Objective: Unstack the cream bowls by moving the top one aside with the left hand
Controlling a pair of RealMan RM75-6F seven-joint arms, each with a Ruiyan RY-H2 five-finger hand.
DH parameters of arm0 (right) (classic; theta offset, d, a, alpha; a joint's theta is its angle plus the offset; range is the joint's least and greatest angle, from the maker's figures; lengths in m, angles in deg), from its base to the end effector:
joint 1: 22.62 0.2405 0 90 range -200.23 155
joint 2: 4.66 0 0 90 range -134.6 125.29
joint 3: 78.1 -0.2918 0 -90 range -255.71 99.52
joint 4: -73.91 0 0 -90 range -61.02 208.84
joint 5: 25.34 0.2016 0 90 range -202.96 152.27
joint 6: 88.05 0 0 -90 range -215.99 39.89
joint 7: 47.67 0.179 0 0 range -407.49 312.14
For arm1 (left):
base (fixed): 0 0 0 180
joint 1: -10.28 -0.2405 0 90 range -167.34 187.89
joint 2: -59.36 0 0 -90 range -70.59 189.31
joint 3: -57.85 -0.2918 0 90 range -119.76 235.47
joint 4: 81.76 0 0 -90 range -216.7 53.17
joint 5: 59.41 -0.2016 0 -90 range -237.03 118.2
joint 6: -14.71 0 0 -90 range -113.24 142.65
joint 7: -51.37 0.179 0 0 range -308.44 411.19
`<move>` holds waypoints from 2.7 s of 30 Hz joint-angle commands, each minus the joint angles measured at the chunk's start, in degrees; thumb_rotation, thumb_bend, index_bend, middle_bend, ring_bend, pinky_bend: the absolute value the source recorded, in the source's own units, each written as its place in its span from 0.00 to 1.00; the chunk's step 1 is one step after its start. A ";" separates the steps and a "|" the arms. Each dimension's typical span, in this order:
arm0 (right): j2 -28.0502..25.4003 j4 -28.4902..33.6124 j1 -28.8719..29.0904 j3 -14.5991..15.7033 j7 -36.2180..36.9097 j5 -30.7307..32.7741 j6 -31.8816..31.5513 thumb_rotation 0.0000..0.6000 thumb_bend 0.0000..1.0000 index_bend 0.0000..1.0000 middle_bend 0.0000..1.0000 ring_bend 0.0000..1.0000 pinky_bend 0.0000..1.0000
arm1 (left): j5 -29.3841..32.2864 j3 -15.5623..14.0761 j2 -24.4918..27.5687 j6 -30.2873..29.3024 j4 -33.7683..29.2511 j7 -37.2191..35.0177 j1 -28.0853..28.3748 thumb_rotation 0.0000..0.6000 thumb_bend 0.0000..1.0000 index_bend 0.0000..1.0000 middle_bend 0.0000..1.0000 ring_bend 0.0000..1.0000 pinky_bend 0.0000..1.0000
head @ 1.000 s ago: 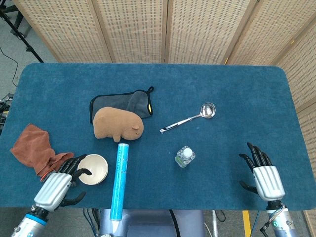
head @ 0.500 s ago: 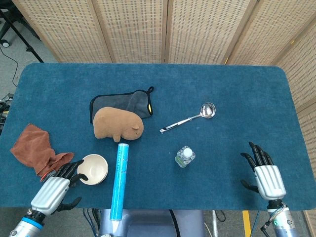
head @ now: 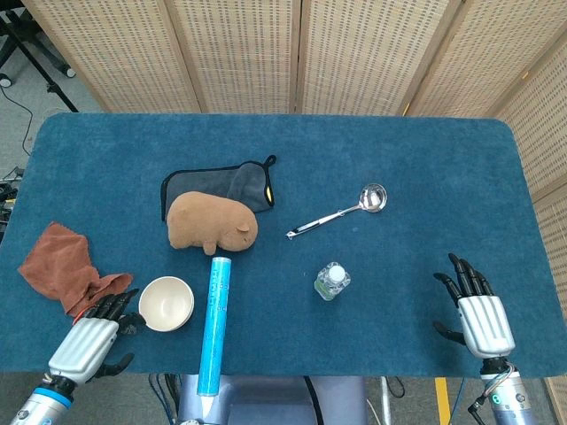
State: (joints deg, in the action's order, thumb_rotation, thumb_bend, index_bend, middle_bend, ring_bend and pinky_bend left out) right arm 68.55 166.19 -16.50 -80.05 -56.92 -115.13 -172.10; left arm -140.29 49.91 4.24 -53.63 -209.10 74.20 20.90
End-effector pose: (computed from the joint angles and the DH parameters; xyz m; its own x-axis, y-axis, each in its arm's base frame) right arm -0.3117 -0.2199 0.1177 0.4071 -0.0260 0.9130 -0.9092 -0.1065 0.4024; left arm -0.2372 0.1778 0.1220 0.3465 0.4592 0.8180 0.9372 -0.1318 -0.3230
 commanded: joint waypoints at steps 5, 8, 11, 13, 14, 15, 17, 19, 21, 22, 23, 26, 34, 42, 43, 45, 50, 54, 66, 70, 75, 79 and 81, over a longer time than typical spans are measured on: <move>0.19 -0.08 0.04 -0.03 -0.40 0.23 0.08 1.00 0.16 0.22 0.00 0.00 0.15 | 2.84 1.57 -3.56 -1.19 3.33 2.71 0.12 1.00 0.32 0.36 0.01 0.00 0.04; 0.20 -0.12 0.04 -0.09 -0.48 0.35 0.06 1.00 0.16 0.22 0.00 0.00 0.15 | 3.16 1.83 -4.30 -1.49 4.11 3.52 0.21 1.00 0.32 0.36 0.01 0.00 0.04; 0.21 -0.13 0.08 -0.12 -0.55 0.56 0.21 1.00 0.16 0.22 0.00 0.00 0.15 | 3.28 2.03 -5.23 -1.74 5.10 4.57 0.34 1.00 0.32 0.37 0.01 0.00 0.04; 0.24 -0.17 0.10 -0.15 -0.61 0.61 0.21 1.00 0.16 0.22 0.00 0.00 0.15 | 3.09 2.18 -5.83 -1.68 5.75 4.68 0.53 1.00 0.32 0.37 0.01 0.00 0.04; 0.26 -0.17 0.11 -0.16 -0.61 0.61 0.20 1.00 0.16 0.22 0.00 0.00 0.15 | 3.01 2.22 -5.98 -1.69 5.95 4.66 0.57 1.00 0.32 0.37 0.01 0.00 0.04; 0.26 -0.17 0.08 -0.15 -0.63 0.65 0.19 1.00 0.16 0.22 0.00 0.00 0.15 | 2.80 2.36 -6.37 -1.64 6.42 4.52 0.72 1.00 0.32 0.37 0.01 0.00 0.04; 0.25 -0.18 0.07 -0.19 -0.63 0.71 0.14 1.00 0.16 0.22 0.00 0.00 0.15 | 2.73 2.55 -6.93 -1.47 7.06 4.13 0.92 1.00 0.32 0.37 0.01 0.00 0.04; 0.22 -0.17 0.08 -0.18 -0.56 0.73 0.16 1.00 0.16 0.22 0.00 0.00 0.15 | 2.74 2.69 -7.49 -1.44 7.59 4.01 1.04 1.00 0.32 0.37 0.01 0.00 0.04; 0.22 -0.18 0.09 -0.17 -0.53 0.70 0.14 1.00 0.16 0.22 0.00 0.00 0.15 | 2.68 2.79 -8.03 -1.51 8.00 4.02 1.12 1.00 0.32 0.37 0.01 0.00 0.04; 0.21 -0.17 0.09 -0.16 -0.50 0.67 0.13 1.00 0.16 0.22 0.00 0.00 0.15 | 2.71 2.82 -8.31 -1.48 8.22 4.03 1.17 1.00 0.32 0.37 0.01 0.00 0.04; 0.21 -0.17 0.09 -0.16 -0.49 0.67 0.12 1.00 0.16 0.22 0.00 0.00 0.15 | 2.74 2.85 -8.47 -1.47 8.34 4.02 1.20 1.00 0.32 0.37 0.01 0.00 0.04; 0.23 -0.19 0.10 -0.16 -0.54 0.76 0.17 1.00 0.16 0.22 0.00 0.00 0.15 | 3.00 2.98 -9.21 -1.27 8.94 3.95 1.38 1.00 0.32 0.37 0.01 0.00 0.04; 0.30 -0.28 0.12 -0.22 -0.63 0.95 0.20 1.00 0.16 0.22 0.00 0.00 0.15 | 2.43 3.08 -12.19 -1.33 11.14 4.10 1.62 1.00 0.32 0.37 0.02 0.00 0.04; 0.31 -0.33 0.14 -0.30 -0.59 1.16 0.23 1.00 0.16 0.22 0.00 0.00 0.15 | -0.11 3.27 -15.38 -3.31 14.14 6.21 1.41 1.00 0.32 0.38 0.02 0.00 0.04; 0.30 -0.32 0.14 -0.30 -0.55 1.17 0.23 1.00 0.16 0.22 0.00 0.00 0.15 | -0.52 3.27 -15.67 -3.61 14.47 6.54 1.36 1.00 0.32 0.38 0.02 0.00 0.04; 0.28 -0.32 0.13 -0.32 -0.52 1.17 0.16 1.00 0.16 0.22 0.00 0.00 0.15 | -1.08 3.16 -16.19 -3.95 14.90 7.04 1.28 1.00 0.32 0.38 0.02 0.00 0.04; 0.20 -0.34 0.09 -0.39 -0.37 1.30 0.08 1.00 0.16 0.22 0.00 0.00 0.15 | -1.34 2.78 -16.60 -4.01 14.61 7.13 1.11 1.00 0.32 0.38 0.03 0.00 0.04; 0.18 -0.34 0.13 -0.38 -0.35 1.39 0.23 1.00 0.16 0.22 0.00 0.00 0.15 | -1.66 2.52 -16.71 -4.12 14.42 7.41 1.02 1.00 0.32 0.38 0.03 0.00 0.04; 0.11 -0.30 0.12 -0.39 -0.38 1.58 0.28 1.00 0.16 0.22 0.00 0.00 0.15 | -2.00 2.20 -18.09 -4.12 15.52 8.42 0.89 1.00 0.32 0.39 0.03 0.00 0.04; 0.06 -0.28 0.11 -0.43 -0.37 1.74 0.33 1.00 0.16 0.22 0.00 0.00 0.15 | -2.21 2.14 -18.86 -4.28 16.28 8.90 0.78 1.00 0.33 0.40 0.04 0.00 0.04; 0.00 -0.22 0.10 -0.42 -0.25 1.70 0.27 1.00 0.16 0.22 0.00 0.00 0.15 | -2.42 2.23 -19.60 -4.58 17.12 9.08 0.66 1.00 0.33 0.41 0.04 0.00 0.04; 0.00 -0.22 0.09 -0.40 -0.21 1.70 0.27 1.00 0.16 0.22 0.00 0.00 0.15 | -2.42 2.30 -19.94 -4.63 17.56 9.14 0.63 1.00 0.33 0.41 0.04 0.00 0.04; -0.02 -0.21 0.09 -0.39 -0.20 1.69 0.28 1.00 0.16 0.22 0.00 0.00 0.15 | -2.41 2.38 -20.10 -4.68 17.76 9.17 0.63 1.00 0.33 0.42 0.04 0.00 0.04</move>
State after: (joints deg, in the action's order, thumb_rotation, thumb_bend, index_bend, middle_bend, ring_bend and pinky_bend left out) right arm 68.54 165.99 -16.41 -80.44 -57.13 -113.44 -171.82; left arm -142.70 52.26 -15.82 -58.29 -191.39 83.35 21.53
